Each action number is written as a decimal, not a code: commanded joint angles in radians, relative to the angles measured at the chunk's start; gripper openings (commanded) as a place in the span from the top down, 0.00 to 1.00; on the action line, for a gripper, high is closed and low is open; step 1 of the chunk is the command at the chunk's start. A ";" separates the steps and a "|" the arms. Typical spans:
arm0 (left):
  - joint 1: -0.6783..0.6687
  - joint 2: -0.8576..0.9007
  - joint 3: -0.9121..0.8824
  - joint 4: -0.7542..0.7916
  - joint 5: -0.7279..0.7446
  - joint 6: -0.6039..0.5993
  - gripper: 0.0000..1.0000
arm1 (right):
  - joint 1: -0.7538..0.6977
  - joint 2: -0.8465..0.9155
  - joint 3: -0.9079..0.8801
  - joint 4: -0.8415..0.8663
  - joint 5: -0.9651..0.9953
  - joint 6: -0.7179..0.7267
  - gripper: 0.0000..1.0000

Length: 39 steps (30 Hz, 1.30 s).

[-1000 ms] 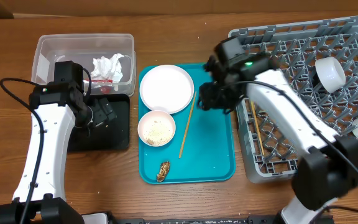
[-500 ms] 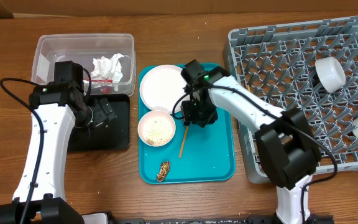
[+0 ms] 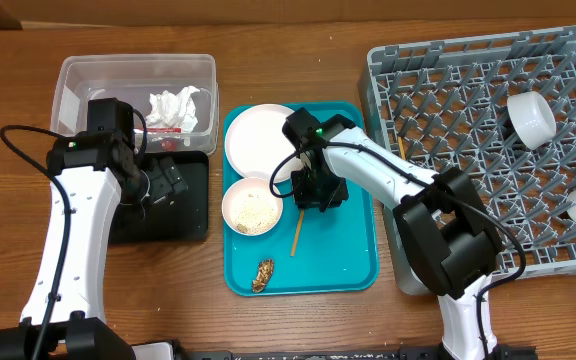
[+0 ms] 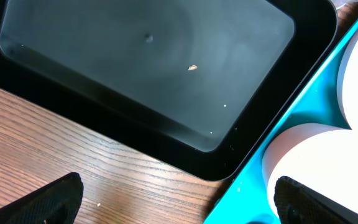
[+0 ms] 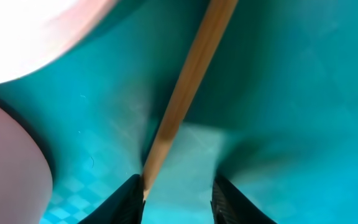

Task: Sort waste into correct bins and load items into the dishwasher
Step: 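Return right gripper to the teal tray and grasp the second chopstick, then carry the second chopstick into the dish rack and release it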

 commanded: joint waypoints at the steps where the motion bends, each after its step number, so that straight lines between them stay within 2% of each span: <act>1: 0.003 -0.016 0.011 -0.003 0.004 -0.013 0.00 | 0.002 0.044 -0.006 -0.038 0.065 0.025 0.69; 3: 0.003 -0.016 0.011 -0.003 0.004 -0.013 0.00 | -0.001 0.044 -0.006 -0.057 0.071 0.025 0.77; 9: 0.003 -0.016 0.011 -0.003 0.004 -0.013 0.00 | -0.005 0.044 -0.006 -0.079 0.073 0.031 0.79; 17: 0.003 -0.016 0.011 -0.003 0.004 -0.013 0.00 | -0.005 0.044 -0.006 -0.079 0.072 0.032 0.96; 27: 0.003 -0.016 0.011 -0.003 0.004 -0.013 0.00 | -0.027 0.007 0.034 -0.190 0.073 -0.030 0.96; 34: 0.003 -0.016 0.011 -0.003 0.004 -0.013 0.00 | -0.134 -0.196 0.145 -0.290 0.077 -0.191 0.96; 39: 0.003 -0.016 0.011 -0.003 0.004 -0.013 0.00 | -0.253 -0.307 0.173 -0.345 0.177 -0.271 0.96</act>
